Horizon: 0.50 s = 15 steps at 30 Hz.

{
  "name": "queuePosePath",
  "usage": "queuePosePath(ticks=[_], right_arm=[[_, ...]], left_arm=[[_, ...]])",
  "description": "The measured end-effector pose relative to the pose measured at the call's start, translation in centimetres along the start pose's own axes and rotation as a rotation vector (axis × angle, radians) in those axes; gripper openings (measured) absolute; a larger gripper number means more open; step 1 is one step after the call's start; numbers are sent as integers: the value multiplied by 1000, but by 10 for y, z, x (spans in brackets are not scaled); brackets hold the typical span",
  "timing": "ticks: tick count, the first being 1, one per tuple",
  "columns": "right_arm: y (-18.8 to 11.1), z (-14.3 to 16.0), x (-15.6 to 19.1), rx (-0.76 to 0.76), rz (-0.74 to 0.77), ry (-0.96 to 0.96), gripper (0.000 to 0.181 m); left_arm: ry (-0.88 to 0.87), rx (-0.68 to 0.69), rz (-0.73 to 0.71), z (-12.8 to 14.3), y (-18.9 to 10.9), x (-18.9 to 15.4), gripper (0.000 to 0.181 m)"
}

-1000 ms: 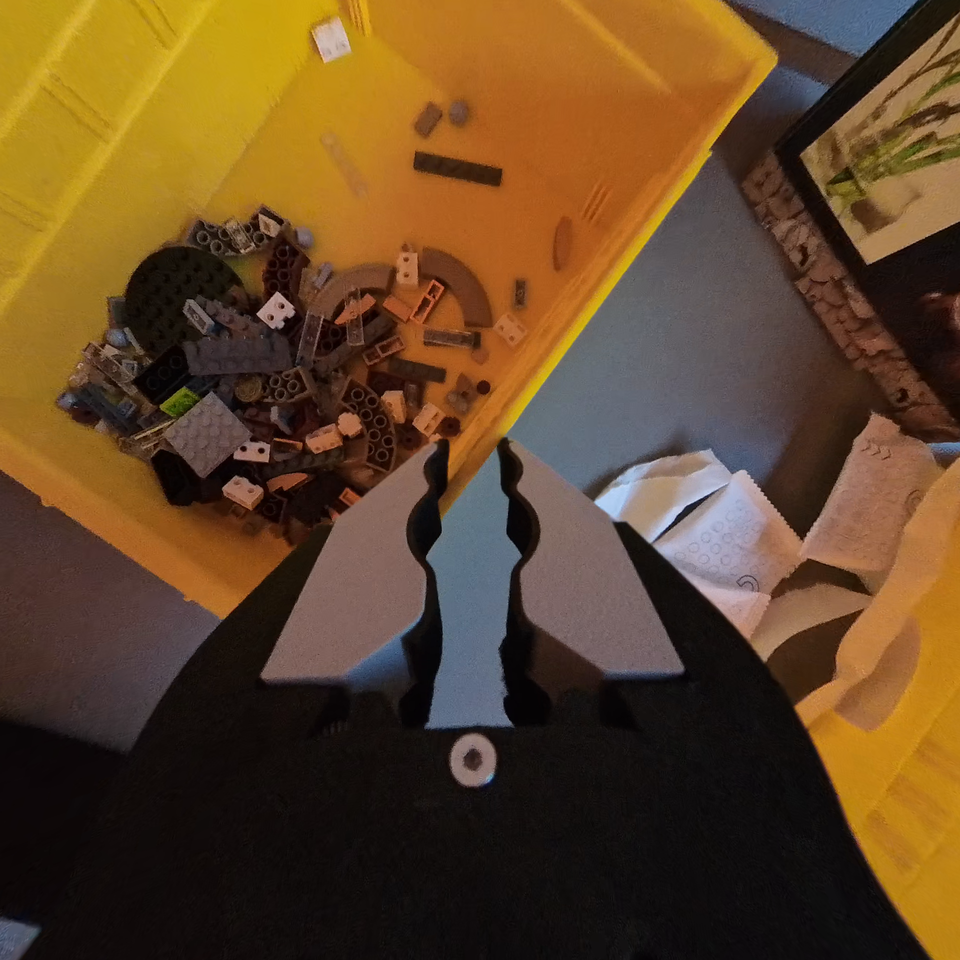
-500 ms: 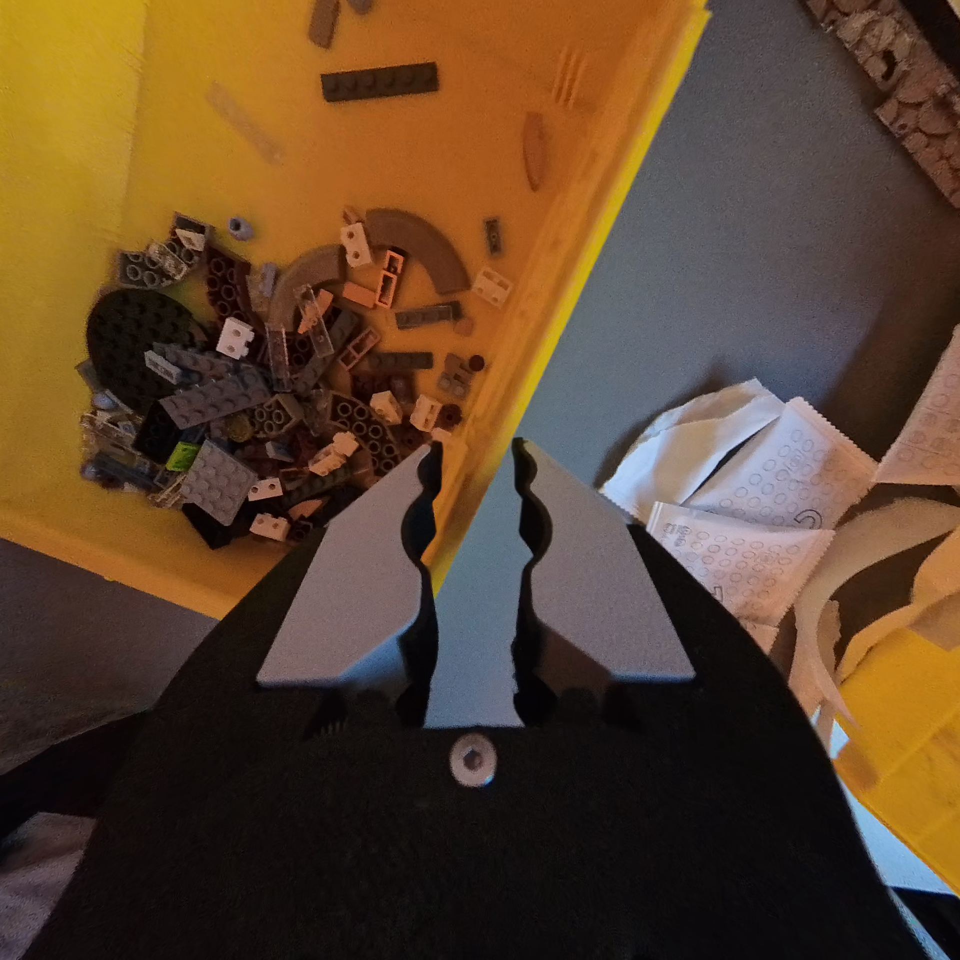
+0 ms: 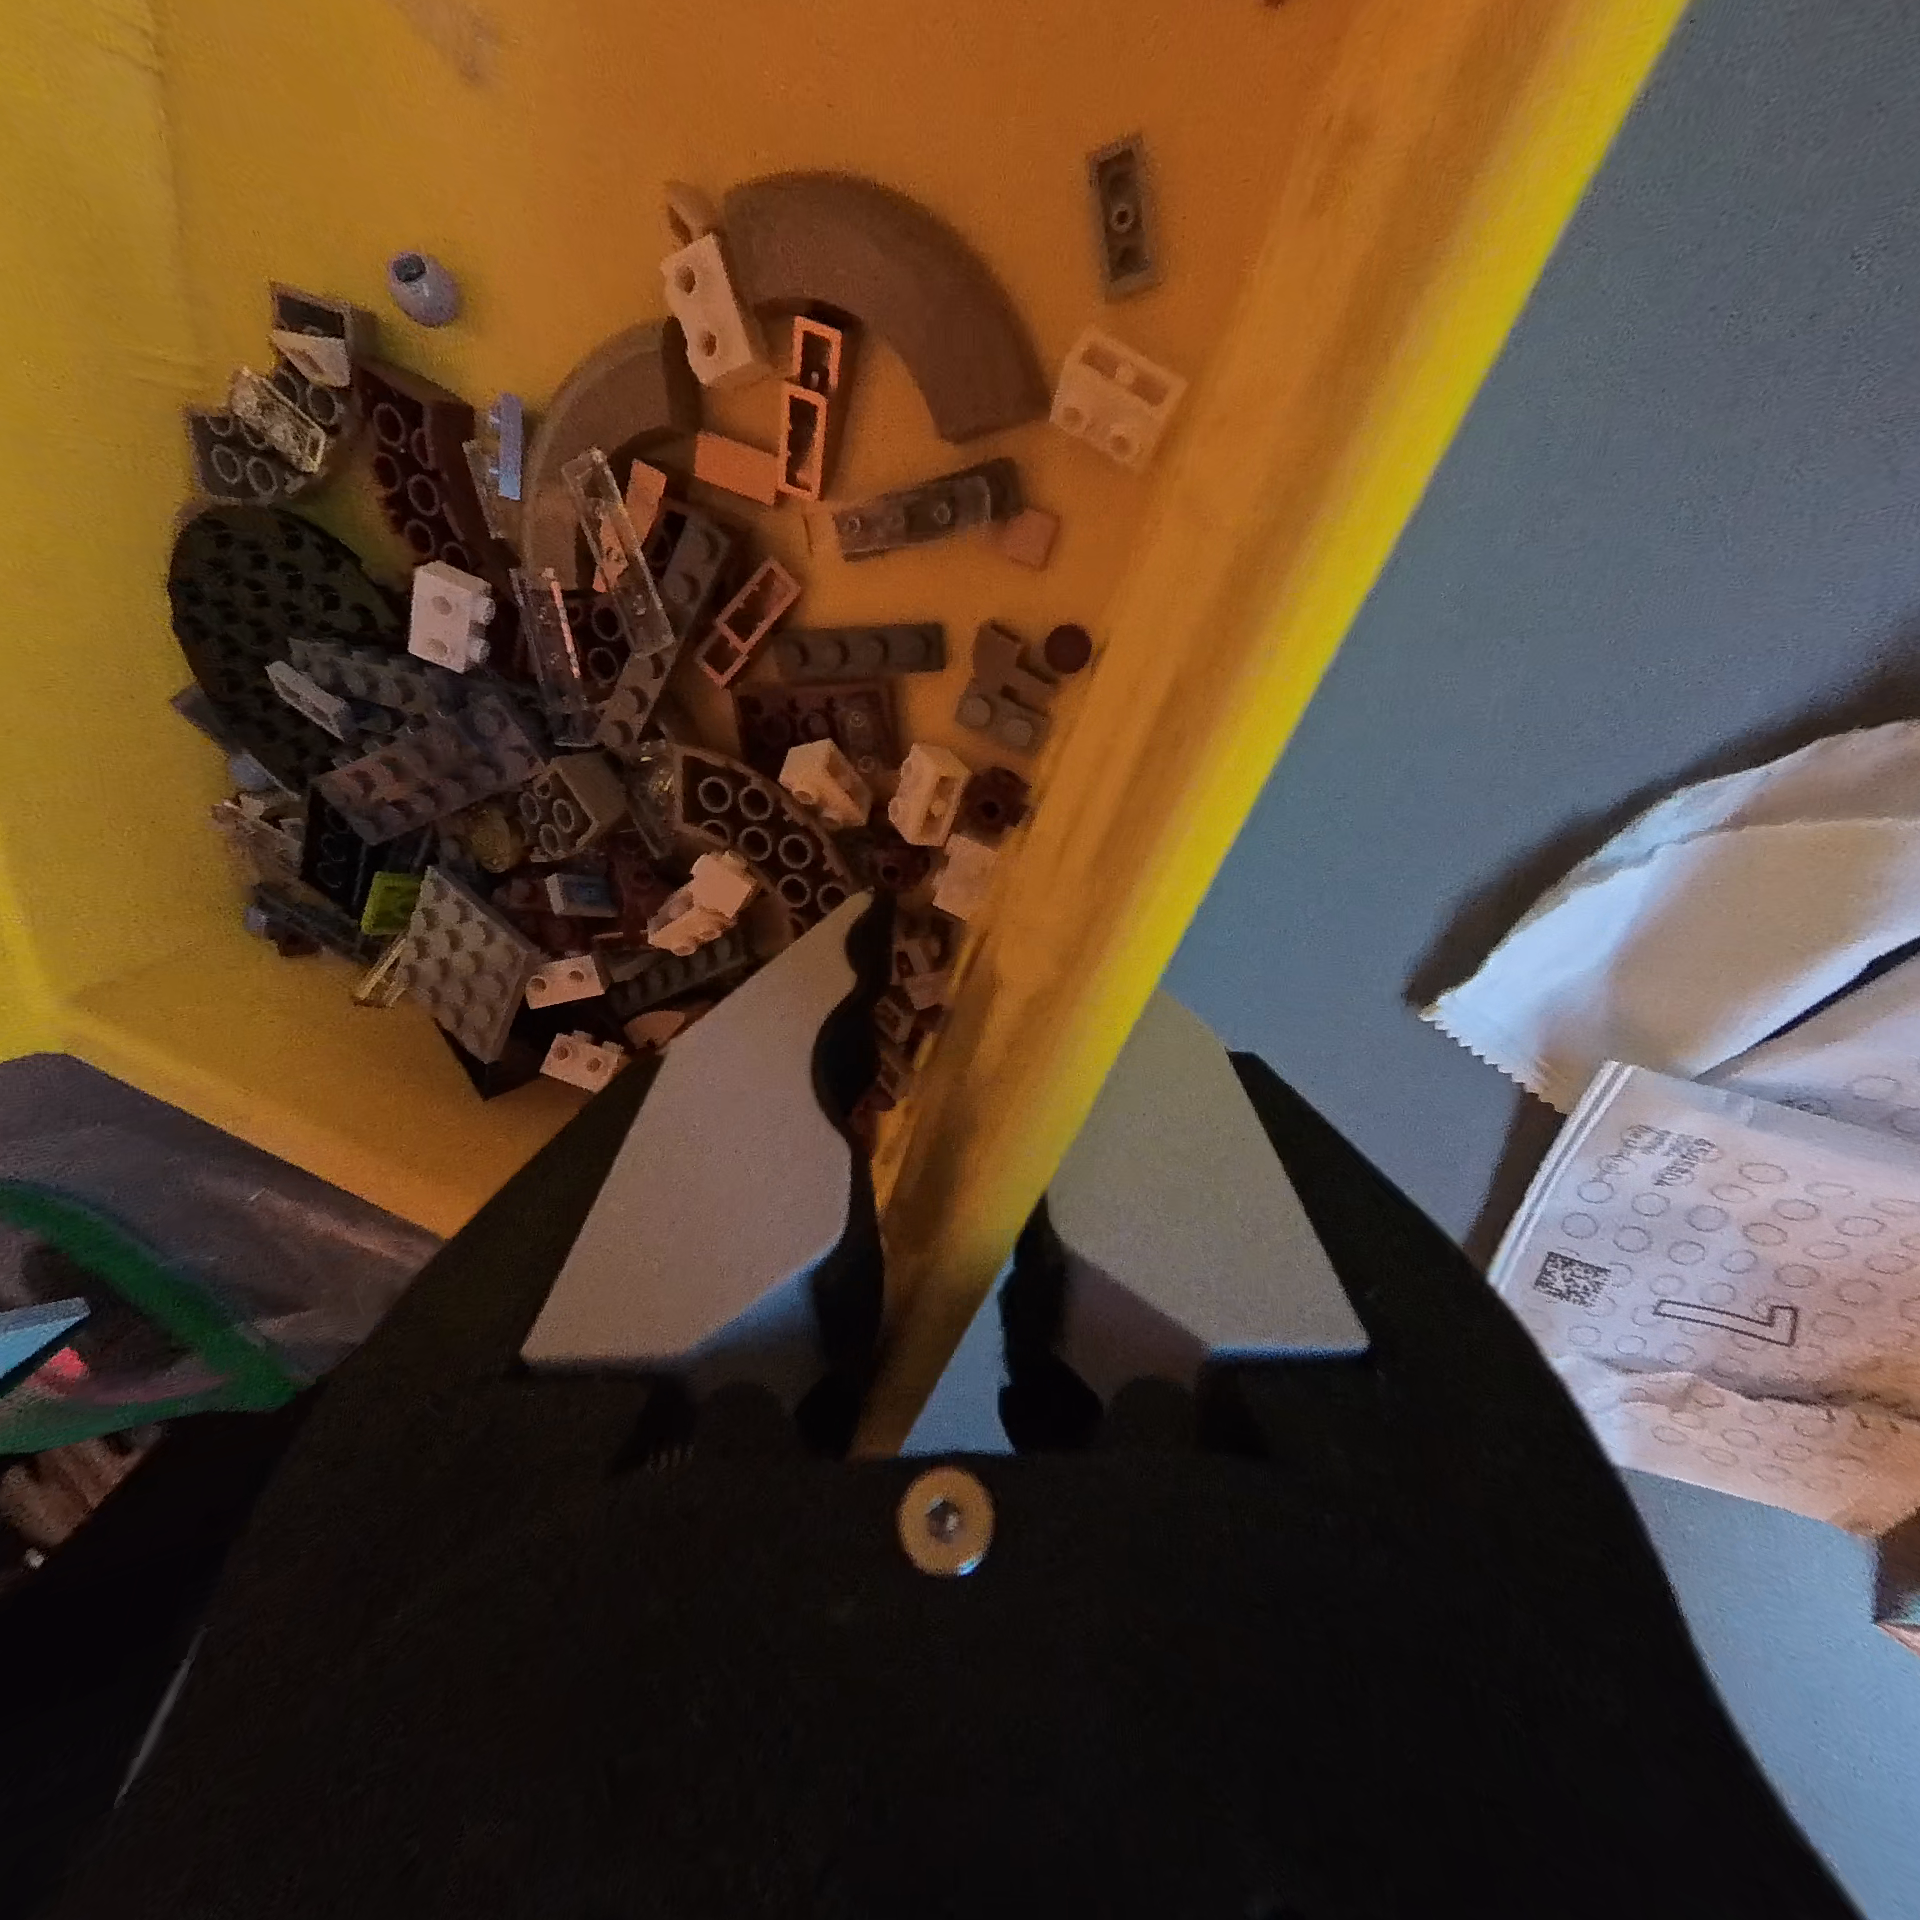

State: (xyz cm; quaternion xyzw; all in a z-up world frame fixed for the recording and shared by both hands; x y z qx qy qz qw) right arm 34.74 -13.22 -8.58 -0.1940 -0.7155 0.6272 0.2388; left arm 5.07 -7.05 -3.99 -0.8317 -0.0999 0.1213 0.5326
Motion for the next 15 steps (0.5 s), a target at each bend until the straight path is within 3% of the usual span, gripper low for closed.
queuePosePath(ticks=[2,5,10,15], right_arm=[[2,-2,-1,-23,22,-48,22],[9,-2,-2,-34,-82,15,37],[9,-4,-5,-43,-75,43,32],[6,-1,-3,4,-139,61,40]], left_arm=[[-6,-20,-1,1,-1,1,0],[-20,-66,-16,3,-1,0,0],[-59,-129,0,8,9,-3,0],[-80,-143,21,8,17,-4,0]])
Point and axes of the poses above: each gripper's, where its closed fingertips meet, y out along the fingers, z out of its underside, x = y × z across the jaws, the point moved 7 cm from there along -y, back along the fingers, and after that the axes turned 9 degrees about z, right-handed, at the moved point
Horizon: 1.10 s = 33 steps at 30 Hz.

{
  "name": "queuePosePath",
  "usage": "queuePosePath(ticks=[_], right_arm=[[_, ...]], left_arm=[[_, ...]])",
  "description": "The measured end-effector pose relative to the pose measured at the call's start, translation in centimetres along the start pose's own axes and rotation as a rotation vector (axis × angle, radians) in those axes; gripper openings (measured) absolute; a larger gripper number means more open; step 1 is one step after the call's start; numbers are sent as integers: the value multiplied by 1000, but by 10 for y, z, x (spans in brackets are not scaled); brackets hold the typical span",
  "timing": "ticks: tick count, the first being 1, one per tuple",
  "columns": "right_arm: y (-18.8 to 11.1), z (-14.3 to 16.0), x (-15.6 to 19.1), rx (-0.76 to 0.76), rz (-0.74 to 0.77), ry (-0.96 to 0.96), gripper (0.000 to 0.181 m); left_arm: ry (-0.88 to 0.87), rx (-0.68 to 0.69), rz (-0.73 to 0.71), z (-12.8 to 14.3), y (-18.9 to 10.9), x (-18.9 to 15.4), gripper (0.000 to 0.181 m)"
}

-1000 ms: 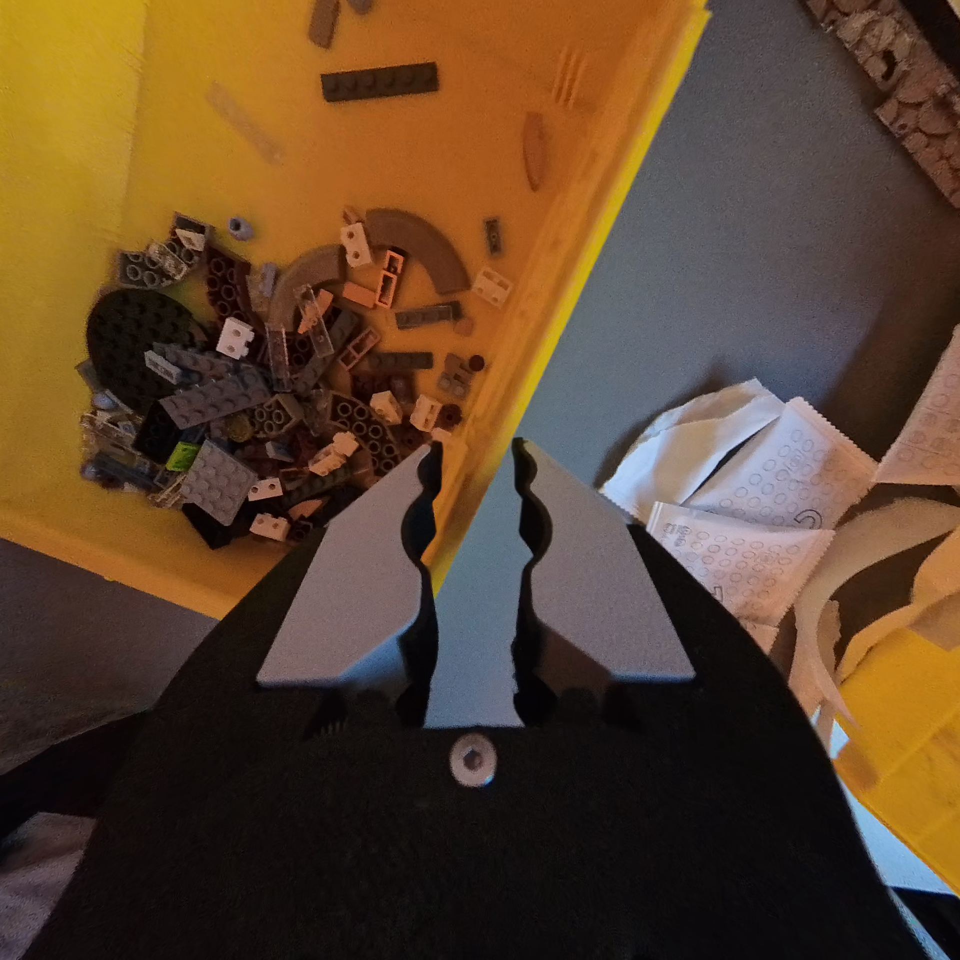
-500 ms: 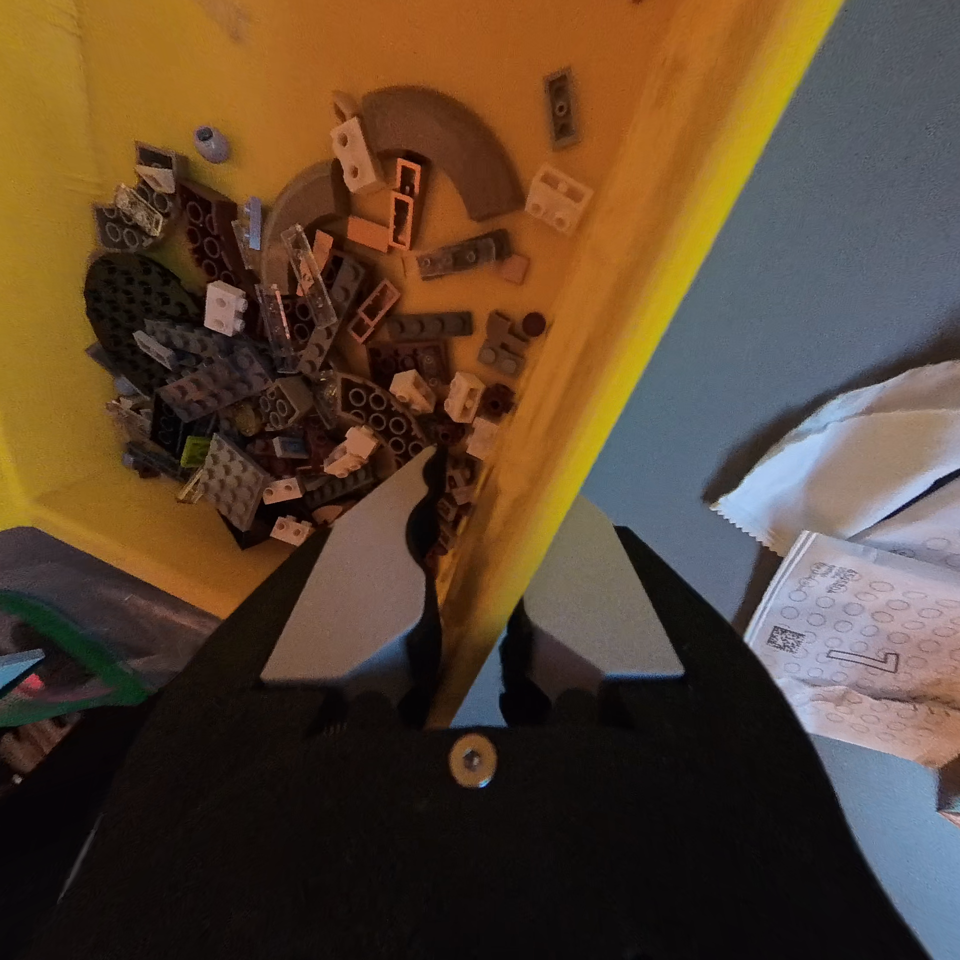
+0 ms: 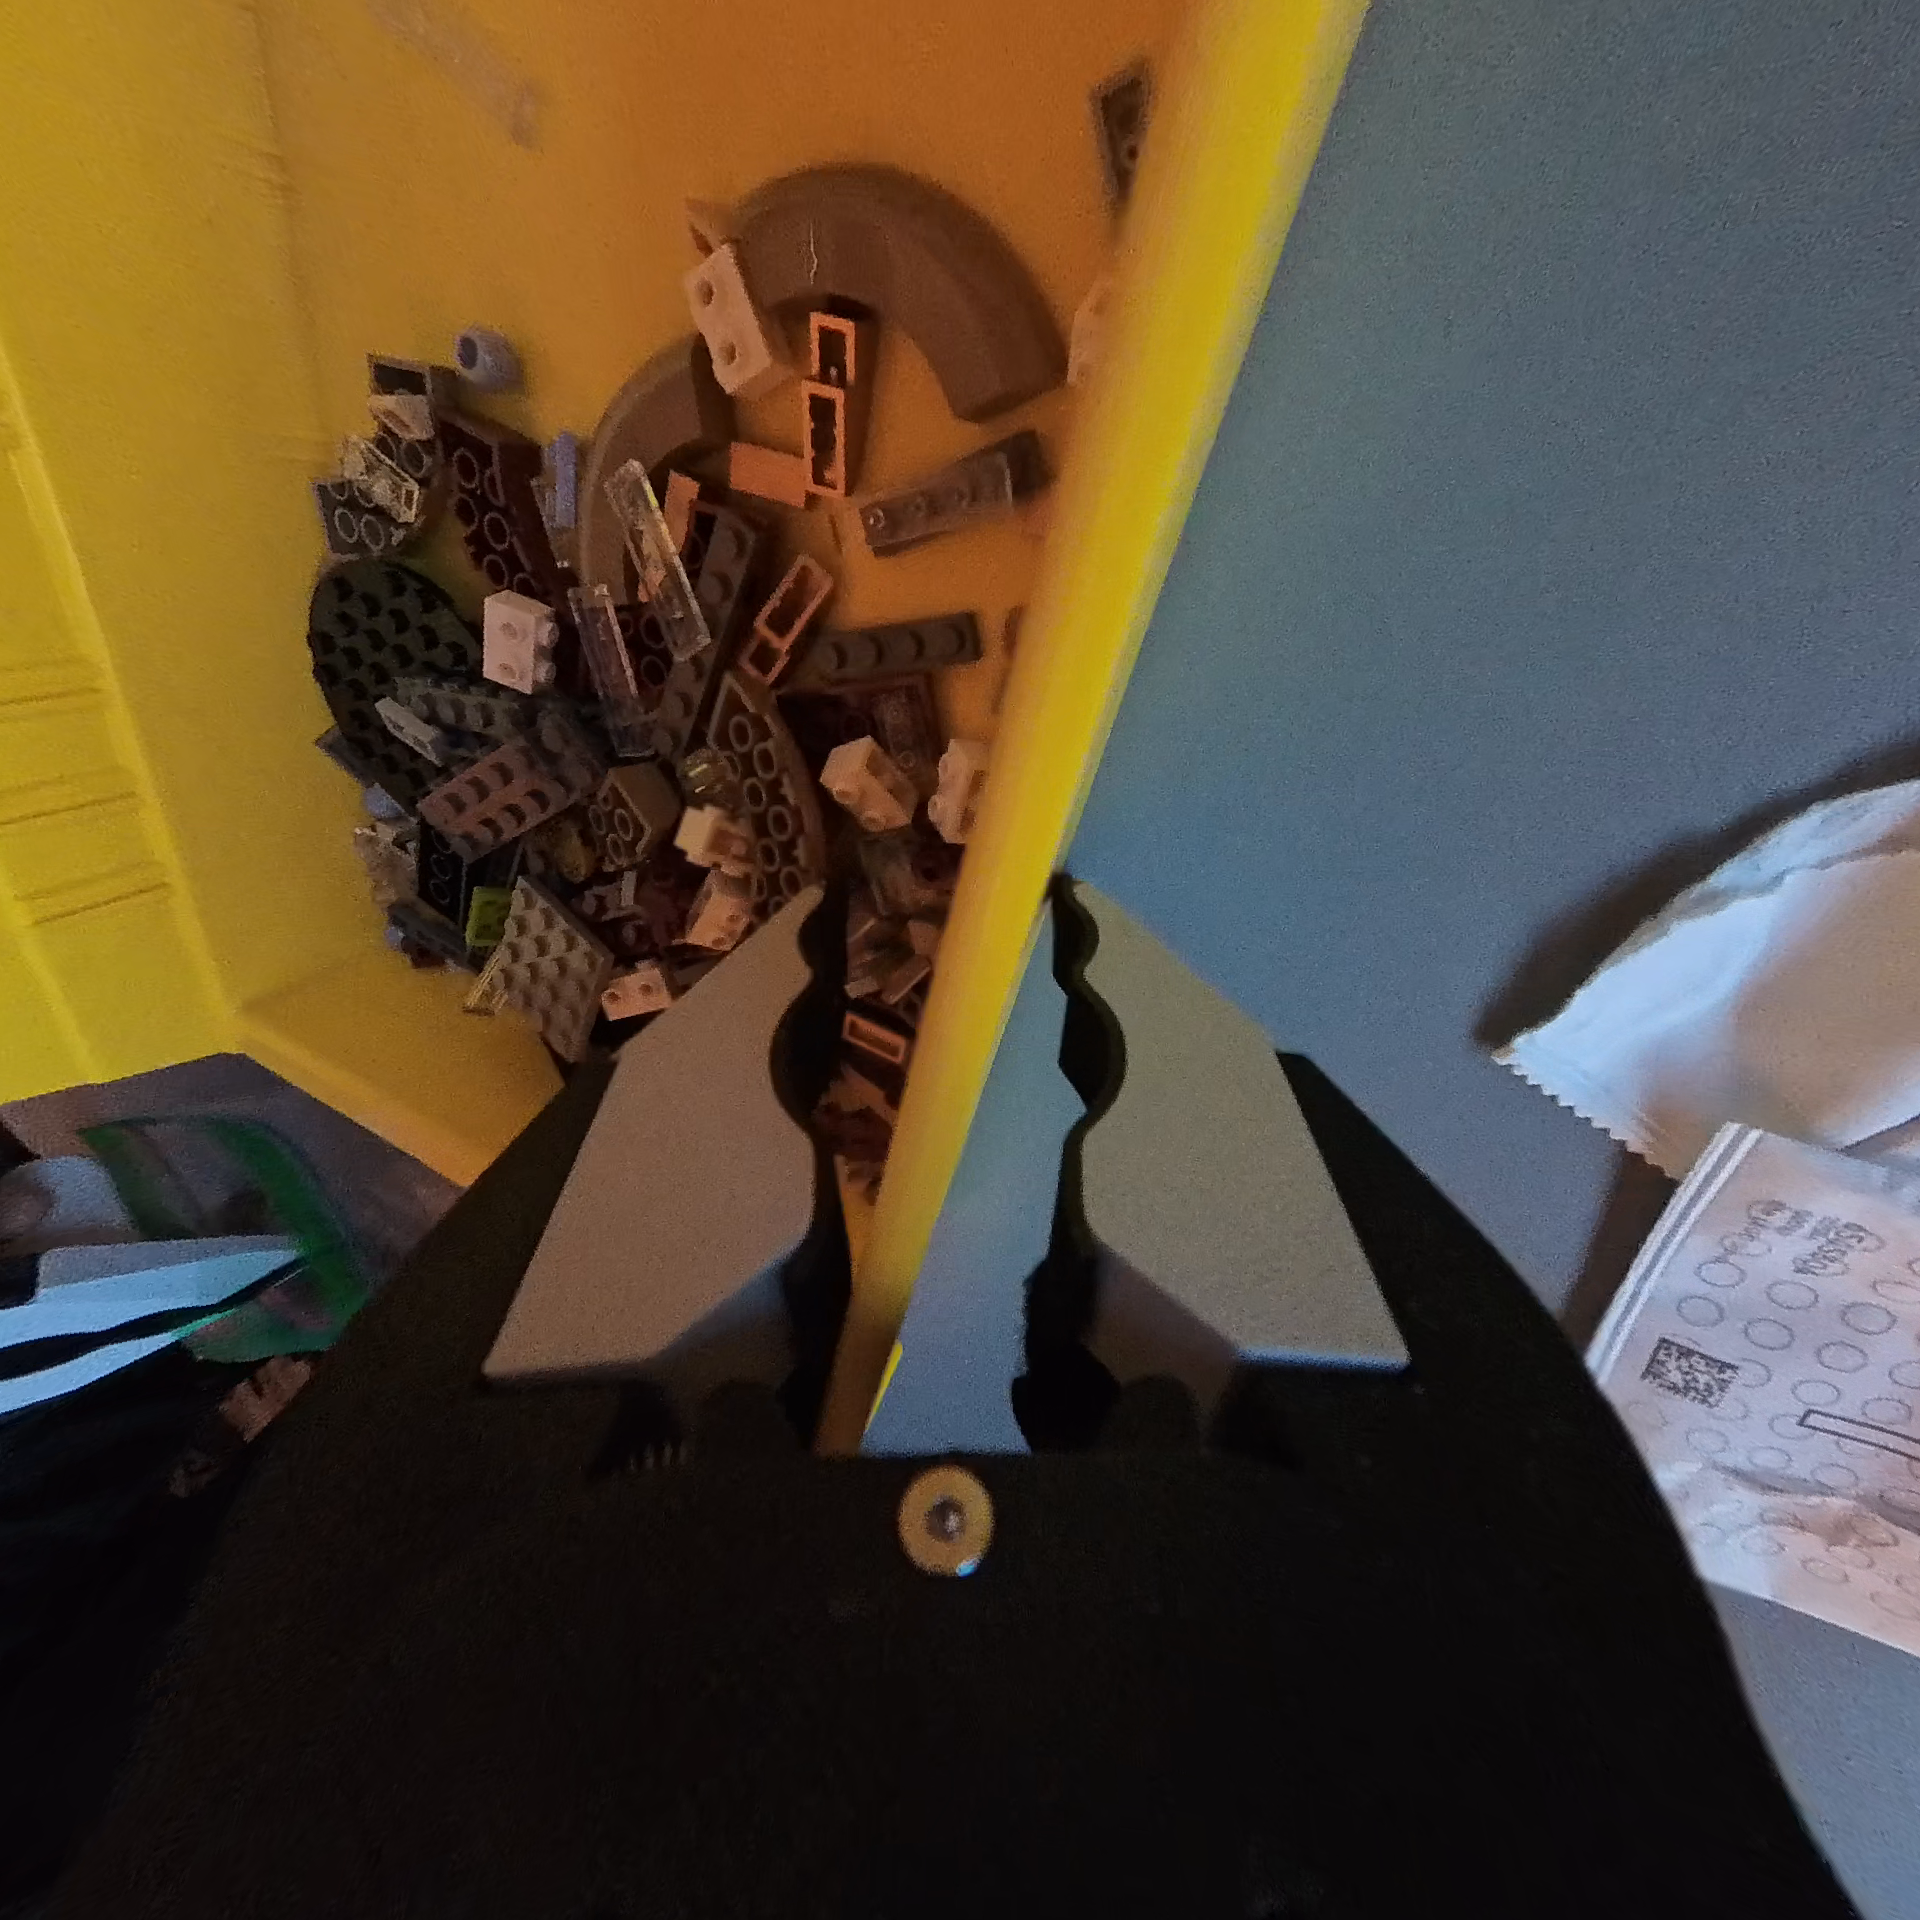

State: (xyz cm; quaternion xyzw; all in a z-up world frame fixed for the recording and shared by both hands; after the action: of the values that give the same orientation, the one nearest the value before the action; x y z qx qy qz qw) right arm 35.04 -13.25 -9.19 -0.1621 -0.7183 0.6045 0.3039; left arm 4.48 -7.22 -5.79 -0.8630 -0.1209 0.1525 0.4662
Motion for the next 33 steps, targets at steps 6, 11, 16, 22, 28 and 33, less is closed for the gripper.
queuePosePath(ticks=[6,11,16,22,28,33], right_arm=[[-24,1,3,-97,1,-29,41],[-52,43,14,-287,40,-96,47],[-55,98,24,-797,127,-168,35],[-18,106,21,-842,260,-184,26],[-22,92,5,-886,253,-182,12],[-15,77,2,-718,121,-182,37]], left_arm=[[-4,8,-7,1,4,-2,0],[1,-22,-20,0,2,-5,0],[5,-31,-34,-1,4,-6,0],[16,-37,-37,-10,6,-4,0],[45,-28,-50,-17,10,-7,0],[70,-47,-62,-25,14,-2,0]])
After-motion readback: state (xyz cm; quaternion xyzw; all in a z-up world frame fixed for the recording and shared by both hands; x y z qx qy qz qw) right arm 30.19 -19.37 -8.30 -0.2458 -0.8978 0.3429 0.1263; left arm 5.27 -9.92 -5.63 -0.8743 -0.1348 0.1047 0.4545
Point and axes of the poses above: each gripper's, where its closed fingertips meet, y out along the fingers, z out of its underside, x = y × z across the jaws, the point moved 7 cm from there along -y, back along the fingers, and after that the axes turned 9 degrees about z, right-handed, at the moved point
